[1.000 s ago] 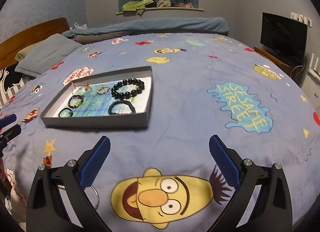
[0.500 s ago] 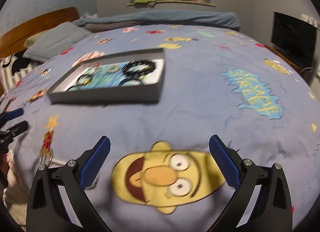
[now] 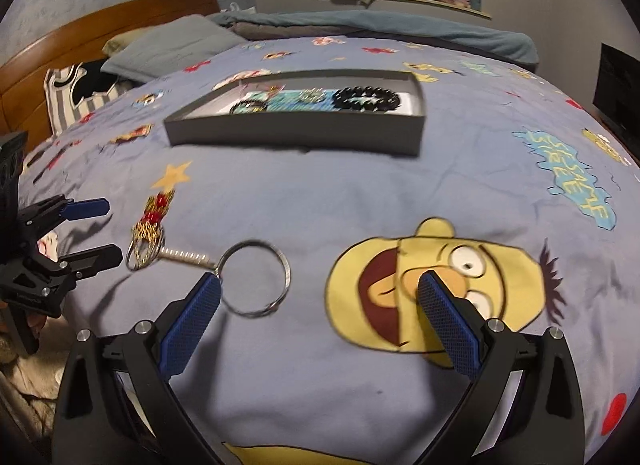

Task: Organize jewelry
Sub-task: 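Grasp the red-bead gold ornament with the left gripper while the right gripper grasps a silver hoop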

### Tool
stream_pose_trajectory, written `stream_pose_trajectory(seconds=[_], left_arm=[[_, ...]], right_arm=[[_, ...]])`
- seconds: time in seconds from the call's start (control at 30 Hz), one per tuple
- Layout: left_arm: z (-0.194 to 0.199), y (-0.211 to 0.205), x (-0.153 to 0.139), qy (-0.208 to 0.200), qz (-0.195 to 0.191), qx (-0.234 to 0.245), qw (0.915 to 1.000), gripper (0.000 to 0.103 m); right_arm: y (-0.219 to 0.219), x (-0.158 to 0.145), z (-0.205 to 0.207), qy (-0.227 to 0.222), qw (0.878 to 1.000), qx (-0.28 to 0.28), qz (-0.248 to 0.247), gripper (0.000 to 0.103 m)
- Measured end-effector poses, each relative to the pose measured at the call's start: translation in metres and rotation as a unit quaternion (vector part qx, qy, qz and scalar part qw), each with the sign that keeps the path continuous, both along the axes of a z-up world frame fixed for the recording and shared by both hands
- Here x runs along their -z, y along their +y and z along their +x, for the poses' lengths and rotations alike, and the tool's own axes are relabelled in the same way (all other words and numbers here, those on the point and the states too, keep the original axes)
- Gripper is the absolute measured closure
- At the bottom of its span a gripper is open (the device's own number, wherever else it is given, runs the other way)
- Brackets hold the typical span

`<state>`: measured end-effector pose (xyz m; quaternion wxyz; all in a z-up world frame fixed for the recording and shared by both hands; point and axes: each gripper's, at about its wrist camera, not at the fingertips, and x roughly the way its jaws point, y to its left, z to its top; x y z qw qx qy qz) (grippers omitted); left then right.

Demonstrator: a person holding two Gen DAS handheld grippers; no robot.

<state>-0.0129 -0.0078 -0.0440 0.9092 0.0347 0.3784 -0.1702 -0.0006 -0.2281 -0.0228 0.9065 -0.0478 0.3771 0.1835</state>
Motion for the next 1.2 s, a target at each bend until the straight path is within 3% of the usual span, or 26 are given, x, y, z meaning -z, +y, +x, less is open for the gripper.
stream_pose_trajectory(seconds=[0.23, 0.37, 0.5, 0.57, 0.73, 0.97, 1.0, 1.1, 1.2], left_arm=[[-0.004, -0.003, -0.007, -0.015, -0.012, 0.016, 0.9997, 0.011], [0.001, -0.007, -0.012, -0.005, -0.029, 0.031, 0.9991, 0.041], [0.0, -0.018, -0.008, 0.003, -0.018, 0.058, 0.9982, 0.06], [0.001, -0.021, -0.004, 0.01, -0.012, 0.064, 0.9978, 0.066], [0.008, -0.022, 0.0, 0.02, -0.02, 0.061, 0.9977, 0.069], [0.011, -0.028, -0.002, 0.012, -0.009, 0.065, 0.9978, 0.101], [0.01, -0.028, -0.003, 0.012, -0.01, 0.069, 0.9975, 0.102], [0.008, -0.026, -0.008, 0.005, -0.015, 0.07, 0.9975, 0.102], [0.005, -0.025, -0.014, -0.007, -0.013, 0.069, 0.9975, 0.102]], right_arm=[[0.015, -0.001, -0.001, -0.009, 1.0, -0.018, 0.0, 0.006], [0.021, -0.002, -0.001, -0.01, 1.0, -0.026, 0.0, 0.008], [0.024, -0.001, -0.001, -0.008, 1.0, -0.028, -0.004, 0.013], [0.025, 0.0, 0.0, -0.006, 1.0, -0.027, -0.001, 0.017], [0.028, 0.003, 0.001, -0.005, 1.0, -0.029, -0.002, 0.021], [0.037, 0.01, 0.002, -0.017, 0.999, -0.027, -0.033, 0.033], [0.038, 0.011, 0.002, -0.019, 0.999, -0.027, -0.038, 0.035], [0.037, 0.012, 0.002, -0.026, 0.998, -0.022, -0.047, 0.057], [0.029, 0.01, 0.005, -0.018, 0.999, -0.016, -0.021, 0.057]])
